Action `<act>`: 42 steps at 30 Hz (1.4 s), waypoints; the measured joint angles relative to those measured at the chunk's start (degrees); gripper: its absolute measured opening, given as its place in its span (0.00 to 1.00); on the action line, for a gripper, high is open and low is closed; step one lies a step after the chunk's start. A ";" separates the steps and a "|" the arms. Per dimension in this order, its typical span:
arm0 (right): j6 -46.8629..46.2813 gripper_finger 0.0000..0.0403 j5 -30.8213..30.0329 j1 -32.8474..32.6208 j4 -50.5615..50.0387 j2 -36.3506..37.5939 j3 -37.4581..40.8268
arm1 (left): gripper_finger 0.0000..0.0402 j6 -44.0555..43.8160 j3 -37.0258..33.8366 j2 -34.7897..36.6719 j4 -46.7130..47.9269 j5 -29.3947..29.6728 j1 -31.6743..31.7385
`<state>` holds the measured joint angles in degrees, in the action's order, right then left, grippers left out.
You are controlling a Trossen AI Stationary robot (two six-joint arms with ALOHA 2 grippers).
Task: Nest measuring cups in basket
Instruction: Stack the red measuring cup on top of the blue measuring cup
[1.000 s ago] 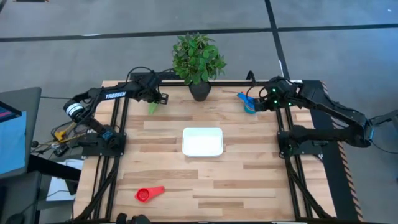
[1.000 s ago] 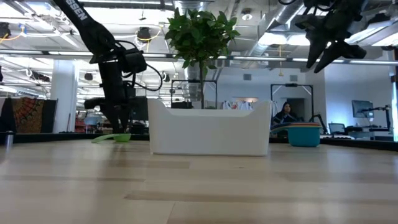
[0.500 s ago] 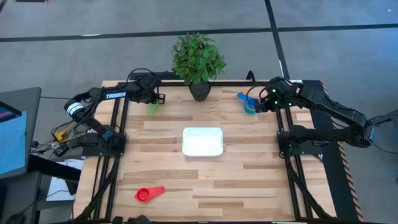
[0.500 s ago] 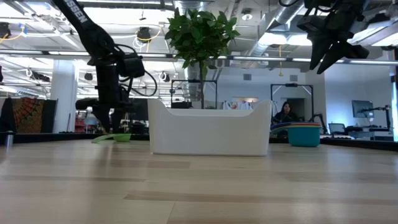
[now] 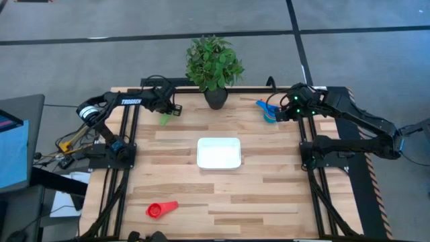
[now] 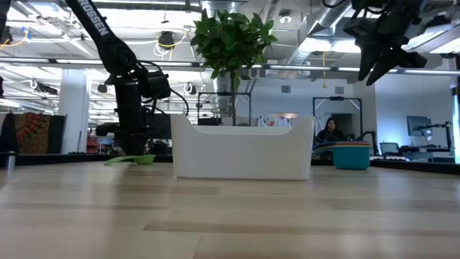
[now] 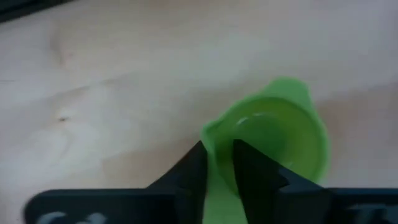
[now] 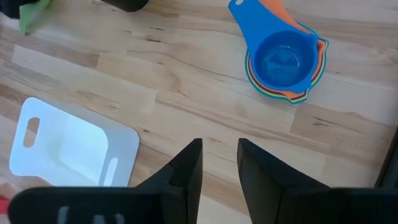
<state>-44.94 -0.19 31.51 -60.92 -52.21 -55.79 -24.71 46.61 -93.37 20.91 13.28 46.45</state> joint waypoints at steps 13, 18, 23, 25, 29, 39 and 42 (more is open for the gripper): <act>0.31 0.30 0.06 -5.91 3.35 -0.31 0.00 | 0.01 12.90 -0.18 12.60 8.56 -3.53 -7.81; 0.40 0.30 0.21 -11.81 10.13 -0.83 -0.02 | 0.01 15.83 -0.16 21.24 8.11 -5.95 -14.11; 0.40 0.31 0.22 -17.38 17.15 -2.88 -0.02 | 0.01 14.09 -0.13 28.01 3.41 -7.04 -21.75; 1.13 0.30 0.22 -19.39 20.37 -4.07 -0.02 | 0.01 12.95 -0.11 29.05 -0.03 -6.95 -25.25; 4.71 0.31 0.06 -23.72 26.49 -7.02 -0.02 | 0.00 11.98 -0.11 28.74 -7.73 -5.06 -32.16; 10.30 0.30 -2.95 -31.23 42.70 -12.12 0.02 | 0.00 12.33 2.33 21.21 -21.93 4.52 -41.70; 10.28 0.31 -3.91 -31.58 46.69 -13.97 -0.17 | 0.00 15.35 5.94 17.14 -21.71 5.00 -42.35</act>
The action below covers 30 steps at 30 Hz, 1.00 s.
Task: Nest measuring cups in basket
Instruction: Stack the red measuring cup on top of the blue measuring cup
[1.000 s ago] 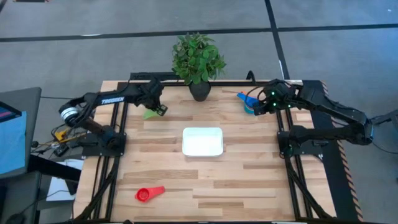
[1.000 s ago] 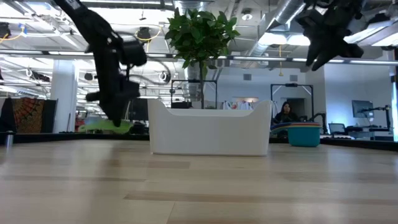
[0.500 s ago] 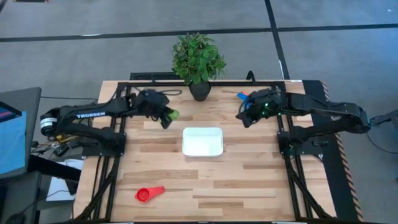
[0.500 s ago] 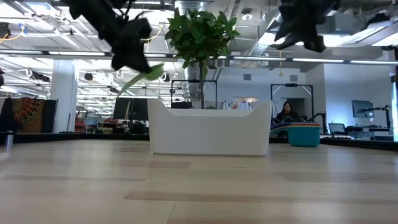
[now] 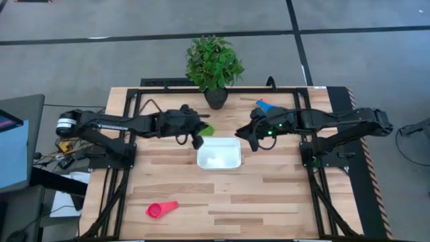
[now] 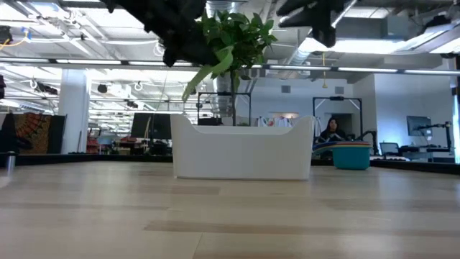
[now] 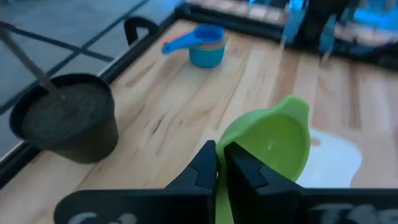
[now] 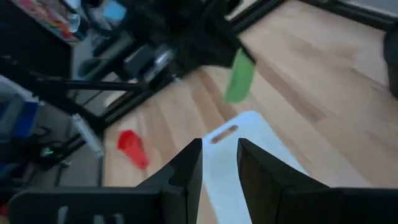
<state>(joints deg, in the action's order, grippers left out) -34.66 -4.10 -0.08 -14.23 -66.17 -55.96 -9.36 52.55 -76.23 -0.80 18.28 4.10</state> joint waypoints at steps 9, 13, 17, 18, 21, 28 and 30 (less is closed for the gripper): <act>0.24 0.33 -5.89 1.04 1.39 -2.40 0.00 | 0.01 9.45 16.49 -12.73 4.45 -3.02 -0.35; 2.80 0.35 -8.87 1.46 0.91 -2.88 0.15 | 0.01 14.51 23.36 -16.91 9.24 -2.93 -0.35; 7.19 0.35 -9.94 1.68 1.02 -3.10 0.15 | 0.01 17.26 28.55 -20.17 13.38 -2.36 -0.34; 8.35 0.35 -9.94 1.68 0.79 -3.13 0.22 | 0.01 17.50 29.68 -20.75 15.07 -1.63 -0.34; 11.52 0.34 -10.05 1.68 0.97 -3.49 0.15 | 0.01 17.61 32.66 -22.42 15.98 -0.90 -0.35; 14.80 0.32 -12.35 1.73 -1.22 -3.42 0.09 | 0.01 16.38 35.25 -23.43 17.45 1.29 -0.31; 15.33 0.32 -12.86 2.11 -2.89 -3.36 0.00 | 0.01 15.55 35.30 -23.43 17.31 1.54 -0.31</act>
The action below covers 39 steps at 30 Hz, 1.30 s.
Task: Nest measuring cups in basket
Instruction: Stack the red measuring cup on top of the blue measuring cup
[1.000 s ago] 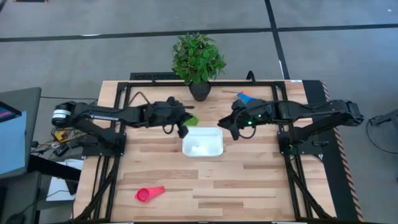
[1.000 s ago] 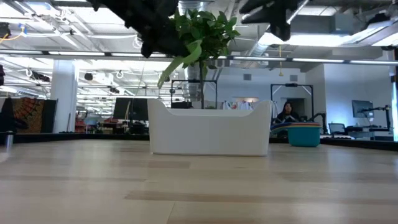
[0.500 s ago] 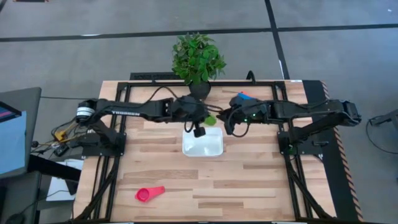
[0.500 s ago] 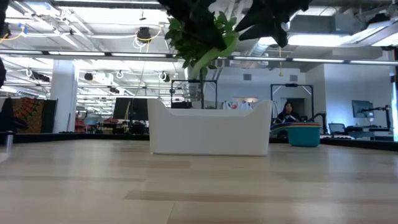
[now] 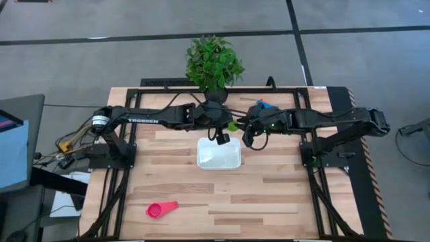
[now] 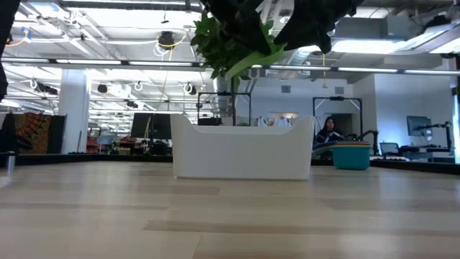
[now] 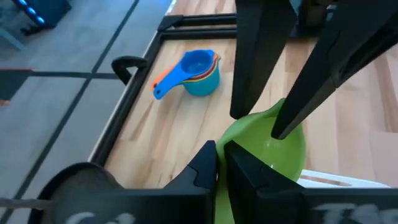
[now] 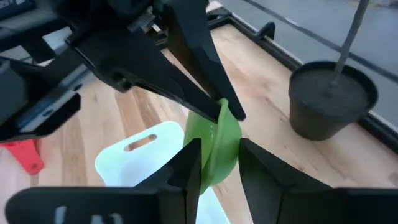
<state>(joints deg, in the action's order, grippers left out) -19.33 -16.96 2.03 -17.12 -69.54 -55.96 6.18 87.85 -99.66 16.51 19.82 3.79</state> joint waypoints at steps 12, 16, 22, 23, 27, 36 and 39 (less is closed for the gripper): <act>0.24 0.22 -0.84 2.26 -4.29 -0.02 0.00 | 0.02 -15.67 0.00 0.00 -0.23 -1.10 0.00; 0.31 0.16 -0.12 3.29 -5.95 -0.02 0.00 | 0.02 -19.43 0.00 0.00 -0.77 -3.12 0.05; 0.76 0.11 -2.14 3.82 -8.81 -0.24 0.39 | 0.01 -22.33 0.16 0.35 -1.73 -7.40 -0.75; 0.59 0.11 -2.52 3.89 -9.30 -0.35 0.50 | 0.01 -22.96 0.22 0.51 -2.18 -8.18 -0.88; 0.24 0.08 -2.34 3.85 -8.64 -1.05 0.24 | 0.01 -24.30 0.17 0.44 -4.66 -11.52 -1.25; -10.18 0.03 -1.39 5.48 -16.04 -1.89 0.24 | 0.01 -23.90 0.11 0.67 -4.01 -10.76 -1.49; -14.40 0.05 -1.32 7.96 -23.32 -0.27 0.26 | 0.01 -23.68 0.11 0.78 -2.26 -10.54 -1.38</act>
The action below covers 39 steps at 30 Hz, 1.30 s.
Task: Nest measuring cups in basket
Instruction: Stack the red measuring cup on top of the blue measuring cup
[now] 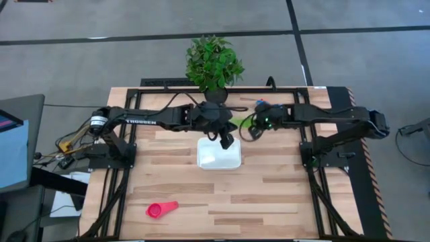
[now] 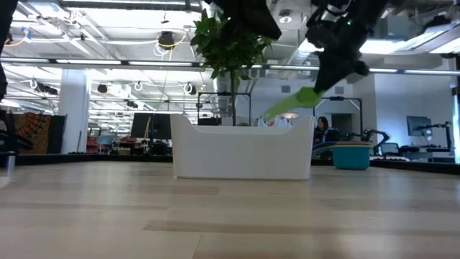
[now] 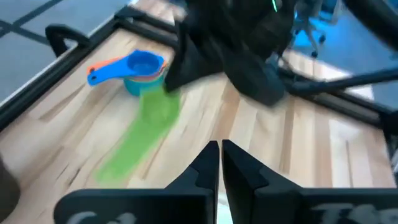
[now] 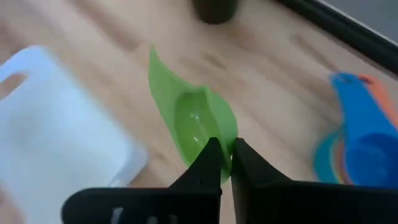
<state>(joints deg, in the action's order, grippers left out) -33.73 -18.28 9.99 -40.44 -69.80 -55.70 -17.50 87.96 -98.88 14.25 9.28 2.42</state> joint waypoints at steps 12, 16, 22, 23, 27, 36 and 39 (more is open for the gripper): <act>-14.41 0.05 0.13 14.61 -3.37 15.10 9.50 | 0.02 0.27 -0.02 0.64 6.09 0.58 -0.04; -18.71 0.06 1.53 19.32 -1.89 20.60 15.43 | 0.02 0.70 -0.04 0.64 6.02 0.92 -0.04; -17.05 0.05 5.15 25.53 3.35 24.52 22.37 | 0.02 0.77 -0.04 0.64 5.61 1.88 0.82; -16.13 0.05 5.95 26.53 4.85 24.71 23.46 | 0.02 0.77 -0.04 0.64 5.63 1.91 0.99; -14.89 0.08 11.04 30.55 10.30 24.80 26.42 | 0.02 0.77 -0.04 0.62 5.63 1.90 1.42; -13.08 0.08 14.18 36.31 13.22 23.92 28.65 | 0.02 0.41 -0.04 0.60 6.36 1.62 1.38; -12.46 0.10 16.00 37.79 13.07 23.02 29.03 | 0.02 0.31 -0.04 0.60 6.43 1.62 1.38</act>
<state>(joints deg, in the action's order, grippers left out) -46.19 -2.28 47.78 -27.37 -46.79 -26.68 -17.19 87.92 -98.28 20.69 10.90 3.79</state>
